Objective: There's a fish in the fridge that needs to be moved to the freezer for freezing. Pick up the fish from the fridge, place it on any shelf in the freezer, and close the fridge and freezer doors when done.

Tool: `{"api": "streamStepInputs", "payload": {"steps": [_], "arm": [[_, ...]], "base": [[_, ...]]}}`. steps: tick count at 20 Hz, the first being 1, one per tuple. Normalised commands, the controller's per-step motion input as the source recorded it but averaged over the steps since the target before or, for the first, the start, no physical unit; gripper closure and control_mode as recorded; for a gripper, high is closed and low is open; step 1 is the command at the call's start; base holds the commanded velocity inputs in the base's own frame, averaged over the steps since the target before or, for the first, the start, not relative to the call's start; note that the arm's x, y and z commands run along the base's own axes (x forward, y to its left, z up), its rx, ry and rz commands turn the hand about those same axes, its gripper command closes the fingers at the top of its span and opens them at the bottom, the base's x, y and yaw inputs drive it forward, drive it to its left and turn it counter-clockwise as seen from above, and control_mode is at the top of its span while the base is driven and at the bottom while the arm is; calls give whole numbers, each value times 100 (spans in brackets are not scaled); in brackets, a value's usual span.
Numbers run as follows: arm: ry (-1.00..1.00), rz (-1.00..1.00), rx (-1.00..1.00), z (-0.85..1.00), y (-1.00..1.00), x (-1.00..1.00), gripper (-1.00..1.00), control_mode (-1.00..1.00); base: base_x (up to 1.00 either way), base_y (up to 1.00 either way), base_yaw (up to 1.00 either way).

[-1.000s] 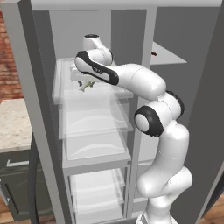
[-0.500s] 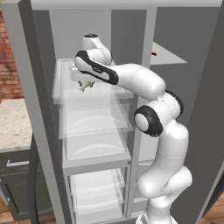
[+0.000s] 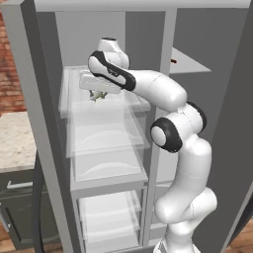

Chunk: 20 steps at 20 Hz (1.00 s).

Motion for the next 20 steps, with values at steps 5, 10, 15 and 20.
{"api": "streamStepInputs", "payload": {"steps": [5, 10, 15, 20], "arm": [[11, 9, -1, -42, 33, -23, 100, -100], [-8, 0, -5, 0, 11, -95, 100, -100], [-10, 1, 0, -5, -5, -100, 100, -100], [-20, 1, 2, -10, -18, -99, 100, -100]], "base": [[0, 0, 0], [0, 0, 0], [0, 0, 0], [0, 0, 0]]}}
